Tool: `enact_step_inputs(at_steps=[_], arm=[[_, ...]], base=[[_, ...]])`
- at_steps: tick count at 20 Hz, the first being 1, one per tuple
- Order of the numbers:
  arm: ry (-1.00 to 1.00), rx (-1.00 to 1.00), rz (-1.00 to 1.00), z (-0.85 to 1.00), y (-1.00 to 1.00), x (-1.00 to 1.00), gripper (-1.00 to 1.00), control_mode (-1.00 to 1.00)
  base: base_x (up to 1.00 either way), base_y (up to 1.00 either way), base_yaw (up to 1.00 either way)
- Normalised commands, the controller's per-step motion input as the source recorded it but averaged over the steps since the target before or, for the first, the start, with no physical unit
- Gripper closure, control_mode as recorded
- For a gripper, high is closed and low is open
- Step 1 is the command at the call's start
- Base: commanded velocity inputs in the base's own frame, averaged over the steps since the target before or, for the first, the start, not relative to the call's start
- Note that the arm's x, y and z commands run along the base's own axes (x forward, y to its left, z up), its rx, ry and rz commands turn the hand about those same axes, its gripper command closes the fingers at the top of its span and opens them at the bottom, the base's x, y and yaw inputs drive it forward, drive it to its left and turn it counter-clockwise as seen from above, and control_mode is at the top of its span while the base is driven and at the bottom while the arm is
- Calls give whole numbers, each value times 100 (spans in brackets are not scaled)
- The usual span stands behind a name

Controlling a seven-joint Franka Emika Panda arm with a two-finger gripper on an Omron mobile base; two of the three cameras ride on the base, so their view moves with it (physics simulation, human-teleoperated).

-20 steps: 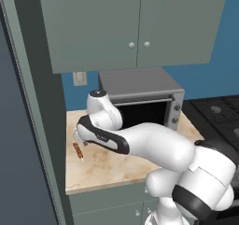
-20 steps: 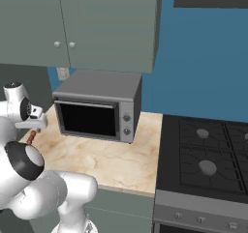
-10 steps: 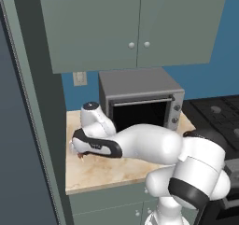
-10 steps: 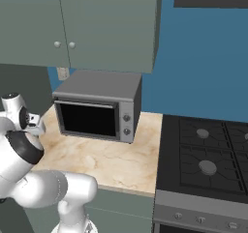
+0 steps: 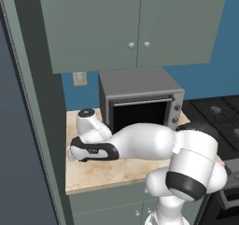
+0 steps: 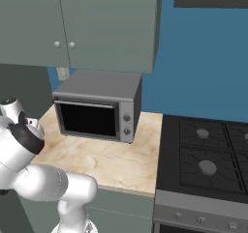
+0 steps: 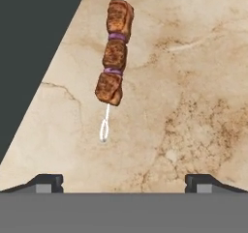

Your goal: Store the kebab skewer in the freezer for long-term storage. Close the freezer door after placing the cooked food.

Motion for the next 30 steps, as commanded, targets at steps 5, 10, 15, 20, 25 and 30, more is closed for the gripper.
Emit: enact_step_inputs(at_steps=[5, 10, 15, 20, 25, 30], arm=[[0, 0, 0, -20, 0, 12, -100, -100], [0, 0, 0, -26, 0, 23, -100, -100], [0, 0, 0, -22, 0, 16, -100, -100], [-1, 0, 0, -14, 0, 13, -100, -100], [0, 0, 0, -7, 0, 2, -100, -100], [0, 0, 0, -8, 0, 6, -100, -100]], base=[[0, 0, 0], [0, 0, 0], [0, 0, 0], [0, 0, 0], [0, 0, 0], [0, 0, 0]])
